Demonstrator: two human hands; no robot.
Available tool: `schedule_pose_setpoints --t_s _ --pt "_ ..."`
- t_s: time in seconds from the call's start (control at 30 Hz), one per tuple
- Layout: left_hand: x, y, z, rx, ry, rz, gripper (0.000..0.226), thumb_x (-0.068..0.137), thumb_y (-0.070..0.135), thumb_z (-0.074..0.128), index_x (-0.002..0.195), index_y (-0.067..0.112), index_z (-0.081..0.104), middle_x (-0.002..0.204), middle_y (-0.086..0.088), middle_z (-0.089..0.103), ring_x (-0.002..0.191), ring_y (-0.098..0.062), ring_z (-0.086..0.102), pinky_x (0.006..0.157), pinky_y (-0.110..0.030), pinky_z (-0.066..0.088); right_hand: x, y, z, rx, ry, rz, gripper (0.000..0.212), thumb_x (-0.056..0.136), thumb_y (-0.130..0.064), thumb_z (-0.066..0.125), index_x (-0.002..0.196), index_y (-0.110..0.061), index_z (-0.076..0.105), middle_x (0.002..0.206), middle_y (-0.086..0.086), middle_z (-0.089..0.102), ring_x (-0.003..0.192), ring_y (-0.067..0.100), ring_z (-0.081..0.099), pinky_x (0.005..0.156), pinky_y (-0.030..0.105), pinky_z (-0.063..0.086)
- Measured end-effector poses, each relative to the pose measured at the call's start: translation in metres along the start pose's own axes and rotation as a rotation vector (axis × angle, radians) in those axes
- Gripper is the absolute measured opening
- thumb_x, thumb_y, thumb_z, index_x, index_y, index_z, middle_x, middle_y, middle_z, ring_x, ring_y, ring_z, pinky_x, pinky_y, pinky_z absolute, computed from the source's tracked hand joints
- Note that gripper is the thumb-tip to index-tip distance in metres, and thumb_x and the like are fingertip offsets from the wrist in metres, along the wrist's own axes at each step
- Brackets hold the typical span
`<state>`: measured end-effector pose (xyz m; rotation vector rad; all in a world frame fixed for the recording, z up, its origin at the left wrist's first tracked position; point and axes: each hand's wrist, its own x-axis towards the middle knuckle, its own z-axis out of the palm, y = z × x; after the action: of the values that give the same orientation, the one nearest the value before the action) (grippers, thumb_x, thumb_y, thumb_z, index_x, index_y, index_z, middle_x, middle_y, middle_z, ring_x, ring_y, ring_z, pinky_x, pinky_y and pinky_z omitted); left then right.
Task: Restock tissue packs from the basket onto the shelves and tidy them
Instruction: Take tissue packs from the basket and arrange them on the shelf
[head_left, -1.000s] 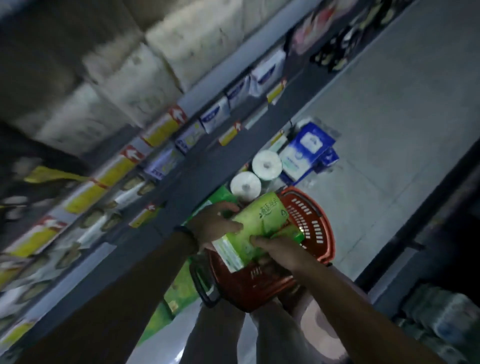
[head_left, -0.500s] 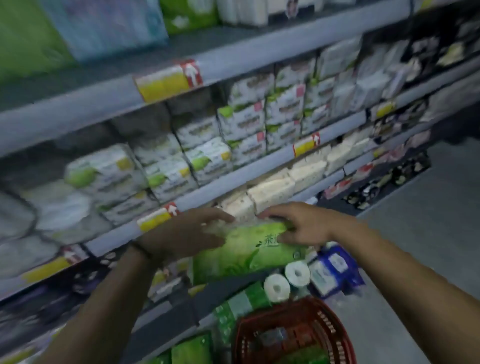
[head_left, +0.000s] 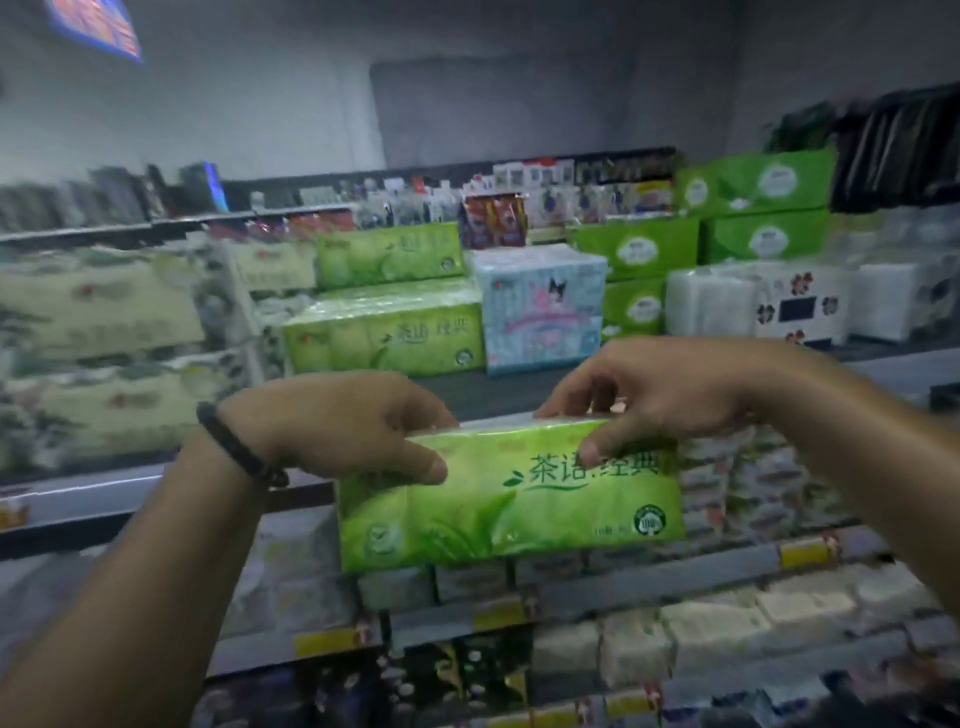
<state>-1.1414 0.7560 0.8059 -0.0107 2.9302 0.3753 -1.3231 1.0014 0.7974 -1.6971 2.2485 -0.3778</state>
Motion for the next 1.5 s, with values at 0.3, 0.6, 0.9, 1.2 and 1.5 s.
schedule_pose_setpoints --t_s 0.3,0.6,0.9,1.2,1.5 --pt "-0.007 -0.047 -0.095 0.357 0.255 -0.388 0.061 0.091 0.045 0.073 0.147 0.033 0.052 0.137 -0.001 0.059 0.108 -0.022 0.065 0.092 -0.045 0.06 0.115 -0.074 -0.071 -0.408 0.201 0.036 0.058 0.097 -0.045 0.073 0.151 -0.039 0.055 0.135 -0.008 0.065 0.11 0.012 0.059 0.098 0.032 0.043" --pt "0.058 -0.107 -0.089 0.392 0.352 -0.462 0.027 0.098 0.008 0.055 0.126 0.008 0.055 0.111 -0.006 0.063 0.092 -0.024 0.058 0.077 -0.033 0.054 0.211 -0.059 -0.063 -0.374 0.309 0.199 0.056 0.096 -0.032 0.077 0.148 -0.036 0.056 0.15 0.006 0.057 0.123 0.03 0.061 0.098 0.042 0.055" --pt "0.071 -0.127 -0.078 0.372 0.409 -0.443 0.027 0.099 0.002 0.047 0.126 0.007 0.051 0.13 -0.019 0.057 0.127 -0.039 0.05 0.113 -0.052 0.037 0.238 -0.056 -0.057 -0.459 0.302 0.288 0.054 0.101 -0.017 0.069 0.148 -0.034 0.051 0.151 0.008 0.052 0.112 0.031 0.061 0.078 0.039 0.057" --pt "0.082 -0.148 -0.073 0.291 0.434 -0.395 0.031 0.098 0.012 0.054 0.129 0.013 0.051 0.137 -0.021 0.045 0.132 -0.044 0.04 0.108 -0.055 0.043 0.235 -0.058 -0.058 -0.482 0.283 0.31 0.054 0.101 -0.014 0.069 0.149 -0.03 0.051 0.149 0.009 0.052 0.108 0.029 0.059 0.077 0.038 0.053" --pt "0.082 -0.153 -0.024 0.494 0.629 -0.374 0.049 0.094 0.014 0.058 0.141 0.019 0.043 0.141 -0.017 0.044 0.129 -0.042 0.043 0.113 -0.064 0.035 0.243 -0.062 -0.033 -0.69 0.274 0.305 0.056 0.093 0.0 0.065 0.144 -0.022 0.058 0.138 0.006 0.057 0.118 0.029 0.062 0.085 0.039 0.059"
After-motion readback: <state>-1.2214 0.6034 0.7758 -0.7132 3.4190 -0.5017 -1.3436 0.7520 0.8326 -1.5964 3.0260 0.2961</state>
